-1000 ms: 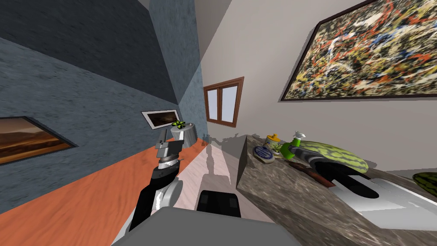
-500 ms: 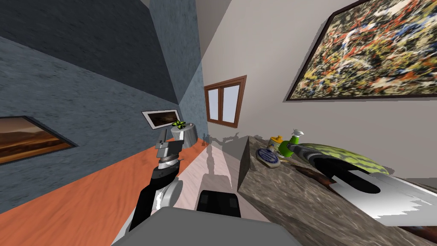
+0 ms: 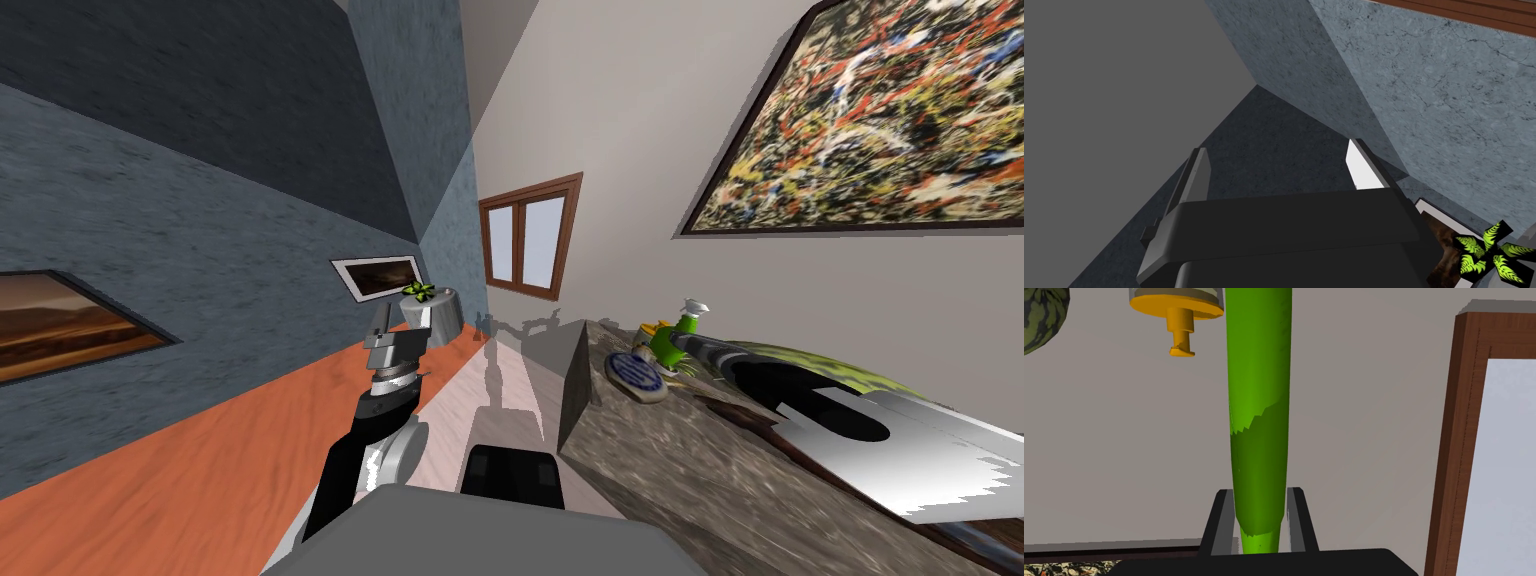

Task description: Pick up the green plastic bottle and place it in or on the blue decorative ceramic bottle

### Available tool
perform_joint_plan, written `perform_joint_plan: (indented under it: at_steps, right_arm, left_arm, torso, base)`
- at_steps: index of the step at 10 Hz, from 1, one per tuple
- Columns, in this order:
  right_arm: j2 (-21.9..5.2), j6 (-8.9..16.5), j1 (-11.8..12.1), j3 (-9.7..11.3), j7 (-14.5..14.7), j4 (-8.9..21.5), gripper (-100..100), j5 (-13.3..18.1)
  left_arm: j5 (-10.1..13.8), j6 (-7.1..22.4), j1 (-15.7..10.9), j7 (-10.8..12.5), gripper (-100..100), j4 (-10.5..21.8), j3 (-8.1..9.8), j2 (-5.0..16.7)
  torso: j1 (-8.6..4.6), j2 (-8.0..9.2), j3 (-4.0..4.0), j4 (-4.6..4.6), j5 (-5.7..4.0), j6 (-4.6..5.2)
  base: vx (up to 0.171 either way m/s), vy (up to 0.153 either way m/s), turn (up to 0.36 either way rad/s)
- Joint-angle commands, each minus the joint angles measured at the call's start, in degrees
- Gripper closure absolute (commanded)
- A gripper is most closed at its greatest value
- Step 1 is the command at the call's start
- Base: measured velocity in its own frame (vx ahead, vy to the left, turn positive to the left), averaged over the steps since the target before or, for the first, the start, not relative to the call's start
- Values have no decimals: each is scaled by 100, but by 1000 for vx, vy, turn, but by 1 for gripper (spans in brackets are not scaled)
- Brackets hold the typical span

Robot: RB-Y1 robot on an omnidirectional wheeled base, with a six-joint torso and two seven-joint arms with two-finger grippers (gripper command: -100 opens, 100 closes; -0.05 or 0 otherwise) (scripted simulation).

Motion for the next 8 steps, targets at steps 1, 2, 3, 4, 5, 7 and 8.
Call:
perform_joint_plan:
  at_steps: [1, 2, 3, 4, 5, 7, 8]
  right_arm:
    - [0, 0, 0, 0, 0, 0, -100, 0]
    - [1, -3, -1, 1, 0, 1, -100, 1]
    - [1, -2, -1, 1, 0, 1, -100, 1]
    - [0, -2, -1, 1, 0, 1, -100, 1]
    - [0, -2, -1, 1, 0, 1, -100, 1]
    - [-251, -289, 86, 287, -286, 287, -100, -286]
    - [-251, -412, 86, 487, -306, 442, -100, -396]
  left_arm:
    - [0, 0, 0, 0, 0, 0, 0, 0]
    - [0, 0, 0, 0, 0, 0, 0, 0]
    - [0, 0, 0, 0, 0, 0, 0, 0]
    - [0, 0, 0, 0, 0, 0, 0, 0]
    - [0, 0, 0, 0, 0, 0, 0, 0]
    - [0, 0, 0, 0, 0, 0, 0, 0]
    - [0, 1, -3, 0, 0, 0, -1, 0]
  torso:
    - [0, 0, 0, 0, 0, 0]
    - [-1, 6, 4, 2, 0, 1]
    - [-2, 9, 6, 3, 0, 1]
    - [-2, 10, 7, 3, 0, 1]
    - [-2, 11, 7, 3, 0, 1]
    - [-2, 12, 7, 3, -1, 1]
    - [0, 52, 27, 9, -1, -8]
  base:
    - [0, 0, 0]
    - [0, 0, 0]
    - [0, 0, 0]
    - [0, 0, 0]
    - [0, 0, 0]
    - [-81, 3, 164]
    - [-211, -25, 478]
